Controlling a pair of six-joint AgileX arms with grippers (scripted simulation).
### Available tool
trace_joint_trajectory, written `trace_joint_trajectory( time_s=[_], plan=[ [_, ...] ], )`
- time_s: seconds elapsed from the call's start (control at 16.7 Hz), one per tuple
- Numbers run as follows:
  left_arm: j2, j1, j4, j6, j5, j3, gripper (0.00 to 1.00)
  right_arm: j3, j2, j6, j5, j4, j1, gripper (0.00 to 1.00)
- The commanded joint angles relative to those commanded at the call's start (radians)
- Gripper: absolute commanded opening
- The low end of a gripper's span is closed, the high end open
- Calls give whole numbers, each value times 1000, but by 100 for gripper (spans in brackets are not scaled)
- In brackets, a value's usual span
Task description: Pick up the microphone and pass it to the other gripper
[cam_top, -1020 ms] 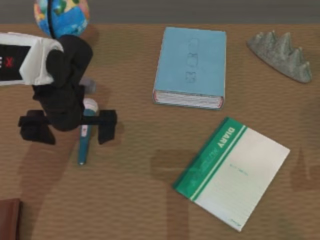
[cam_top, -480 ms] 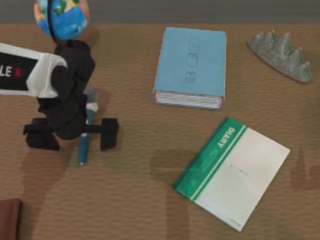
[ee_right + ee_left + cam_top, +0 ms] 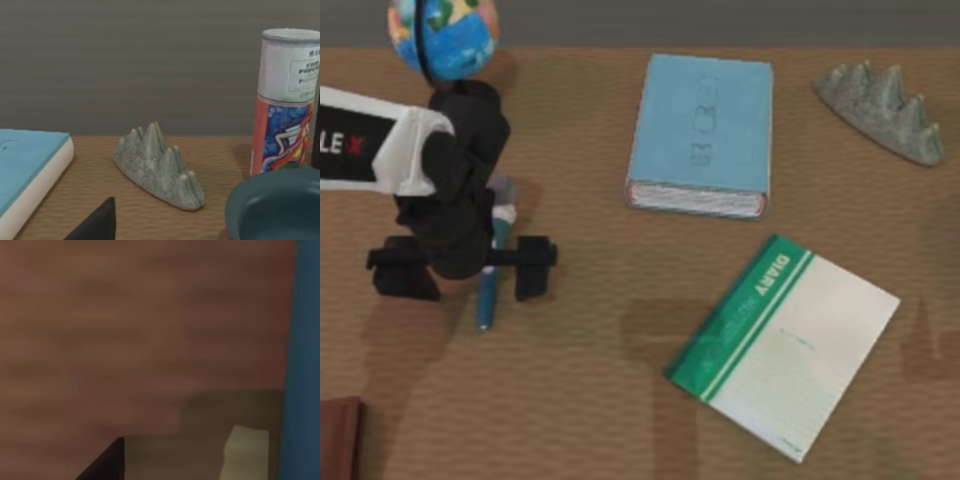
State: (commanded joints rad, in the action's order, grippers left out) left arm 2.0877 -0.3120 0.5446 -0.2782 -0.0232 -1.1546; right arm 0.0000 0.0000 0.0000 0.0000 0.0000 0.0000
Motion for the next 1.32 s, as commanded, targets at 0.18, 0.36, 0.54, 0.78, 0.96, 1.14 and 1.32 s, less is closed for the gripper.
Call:
trace_joint_trajectory(
  time_s=[0.18, 0.36, 0.54, 0.78, 0.96, 1.14, 1.32],
  plan=[
    [0, 0, 0, 0, 0, 0, 17, 0, 0, 0, 0, 0, 0, 100],
    [0, 0, 0, 0, 0, 0, 0, 0, 0, 0, 0, 0, 0, 100],
    [0, 0, 0, 0, 0, 0, 0, 0, 0, 0, 0, 0, 0, 100],
    [0, 0, 0, 0, 0, 0, 0, 0, 0, 0, 0, 0, 0, 100],
    [-66, -1, 17, 15, -11, -21, 0, 0, 0, 0, 0, 0, 0, 100],
    [-83, 0, -79, 35, 31, -3, 0, 0, 0, 0, 0, 0, 0, 100],
    [-115, 5, -258, 69, 105, 37, 0, 0, 0, 0, 0, 0, 0, 100]
  ],
)
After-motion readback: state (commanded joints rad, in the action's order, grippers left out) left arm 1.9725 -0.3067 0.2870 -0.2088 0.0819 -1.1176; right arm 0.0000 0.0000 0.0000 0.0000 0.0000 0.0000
